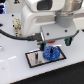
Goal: Insert the blue gear onto the right peg, followed by the red gear
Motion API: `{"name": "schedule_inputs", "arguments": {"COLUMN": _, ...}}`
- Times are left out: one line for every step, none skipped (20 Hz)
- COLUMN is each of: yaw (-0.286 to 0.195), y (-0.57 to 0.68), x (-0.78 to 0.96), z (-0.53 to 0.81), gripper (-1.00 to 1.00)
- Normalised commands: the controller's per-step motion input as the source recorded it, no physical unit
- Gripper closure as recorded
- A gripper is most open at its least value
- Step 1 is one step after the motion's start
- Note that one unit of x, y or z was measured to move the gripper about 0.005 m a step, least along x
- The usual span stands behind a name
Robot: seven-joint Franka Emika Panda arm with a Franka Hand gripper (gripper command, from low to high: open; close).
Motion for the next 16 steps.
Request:
{"name": "schedule_inputs", "arguments": {"yaw": 0.0, "y": 0.23, "x": -0.43, "z": 0.12, "gripper": -1.0}}
{"name": "schedule_inputs", "arguments": {"yaw": 0.0, "y": 0.2, "x": -0.41, "z": 0.06, "gripper": -1.0}}
{"name": "schedule_inputs", "arguments": {"yaw": 0.0, "y": 0.25, "x": -0.49, "z": 0.02, "gripper": -1.0}}
{"name": "schedule_inputs", "arguments": {"yaw": 0.0, "y": 0.26, "x": -0.49, "z": 0.04, "gripper": -1.0}}
{"name": "schedule_inputs", "arguments": {"yaw": 0.0, "y": 0.32, "x": -0.5, "z": -0.01, "gripper": -1.0}}
{"name": "schedule_inputs", "arguments": {"yaw": 0.0, "y": 0.3, "x": -0.48, "z": 0.0, "gripper": -1.0}}
{"name": "schedule_inputs", "arguments": {"yaw": 0.0, "y": 0.26, "x": -0.51, "z": -0.03, "gripper": -1.0}}
{"name": "schedule_inputs", "arguments": {"yaw": 0.0, "y": 0.22, "x": -0.52, "z": -0.09, "gripper": -1.0}}
{"name": "schedule_inputs", "arguments": {"yaw": 0.0, "y": 0.15, "x": -0.48, "z": -0.19, "gripper": -1.0}}
{"name": "schedule_inputs", "arguments": {"yaw": 0.0, "y": 0.11, "x": -0.44, "z": -0.21, "gripper": -1.0}}
{"name": "schedule_inputs", "arguments": {"yaw": 0.0, "y": 0.1, "x": -0.41, "z": -0.25, "gripper": -1.0}}
{"name": "schedule_inputs", "arguments": {"yaw": 0.0, "y": 0.14, "x": -0.43, "z": -0.18, "gripper": -1.0}}
{"name": "schedule_inputs", "arguments": {"yaw": 0.0, "y": 0.1, "x": -0.41, "z": -0.2, "gripper": -1.0}}
{"name": "schedule_inputs", "arguments": {"yaw": 0.0, "y": 0.06, "x": -0.41, "z": -0.24, "gripper": -1.0}}
{"name": "schedule_inputs", "arguments": {"yaw": 0.0, "y": 0.02, "x": -0.41, "z": -0.3, "gripper": -1.0}}
{"name": "schedule_inputs", "arguments": {"yaw": 0.0, "y": 0.0, "x": -0.33, "z": -0.3, "gripper": -1.0}}
